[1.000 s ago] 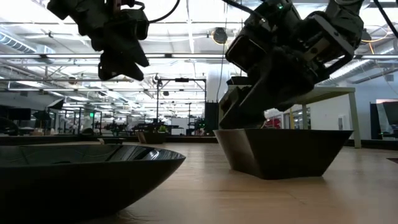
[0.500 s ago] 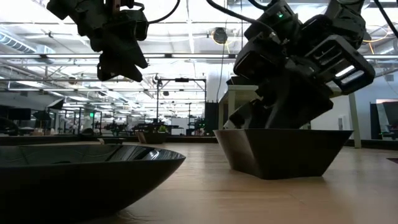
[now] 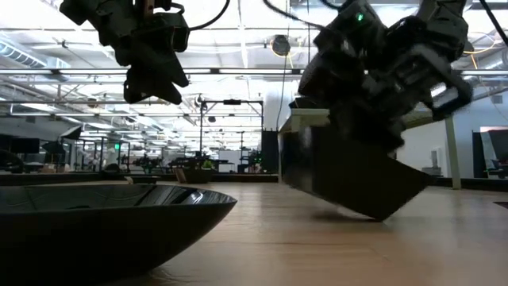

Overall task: Pick & Place Mini shaped plates
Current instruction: Stack the black distorted square plate on top of the distorted square plate on the shelf

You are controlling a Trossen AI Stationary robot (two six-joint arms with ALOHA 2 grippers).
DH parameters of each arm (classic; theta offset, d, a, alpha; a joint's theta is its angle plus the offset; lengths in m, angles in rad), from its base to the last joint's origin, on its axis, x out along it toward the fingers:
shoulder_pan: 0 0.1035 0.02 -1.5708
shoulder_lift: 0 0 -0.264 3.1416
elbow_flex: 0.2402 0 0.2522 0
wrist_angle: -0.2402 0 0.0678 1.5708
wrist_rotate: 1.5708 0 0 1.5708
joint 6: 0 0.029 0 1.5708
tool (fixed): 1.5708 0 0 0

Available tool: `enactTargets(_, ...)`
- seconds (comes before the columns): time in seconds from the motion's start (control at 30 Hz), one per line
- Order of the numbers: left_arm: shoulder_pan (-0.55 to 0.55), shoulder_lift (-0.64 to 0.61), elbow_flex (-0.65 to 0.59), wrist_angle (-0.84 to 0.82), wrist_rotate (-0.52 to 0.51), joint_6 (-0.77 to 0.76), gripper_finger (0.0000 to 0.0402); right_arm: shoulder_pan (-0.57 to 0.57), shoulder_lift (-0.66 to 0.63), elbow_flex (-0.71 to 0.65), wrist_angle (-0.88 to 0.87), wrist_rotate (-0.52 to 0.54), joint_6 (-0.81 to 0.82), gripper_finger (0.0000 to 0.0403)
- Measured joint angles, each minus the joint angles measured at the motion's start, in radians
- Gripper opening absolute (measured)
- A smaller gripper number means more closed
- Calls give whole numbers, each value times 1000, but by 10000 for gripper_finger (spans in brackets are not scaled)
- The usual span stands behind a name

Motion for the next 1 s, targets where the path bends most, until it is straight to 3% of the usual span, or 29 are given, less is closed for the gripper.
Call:
enactTargets(0.27, 0, 0, 0, 1, 0, -4, 166, -53, -192, 0, -101, 1, -32, 1)
enactTargets(0.37, 0, 0, 0, 2, 0, -4, 166, -109, -305, 0, -154, 66, -34, 1)
enactTargets(0.47, 0, 0, 0, 2, 0, -4, 166, -178, -425, 0, -181, 190, -46, 1)
enactTargets(0.57, 0, 0, 0, 5, -16, -7, 166, -252, -541, 0, -181, 407, 11, 1)
enactTargets(0.7, 0, 0, 0, 6, -66, -34, 166, -364, -657, 1, -233, 768, 257, 1)
enactTargets(0.77, 1, 0, 0, 9, -93, -52, 166, -428, -697, 1, -275, 853, 412, 1)
enactTargets(0.87, 2, 0, 0, 37, -132, -77, 166, -514, -729, 1, -354, 858, 574, 1)
enactTargets(1.0, 2, 0, 0, 89, -170, -76, 166, -590, -732, 1, -382, 783, 612, 1)
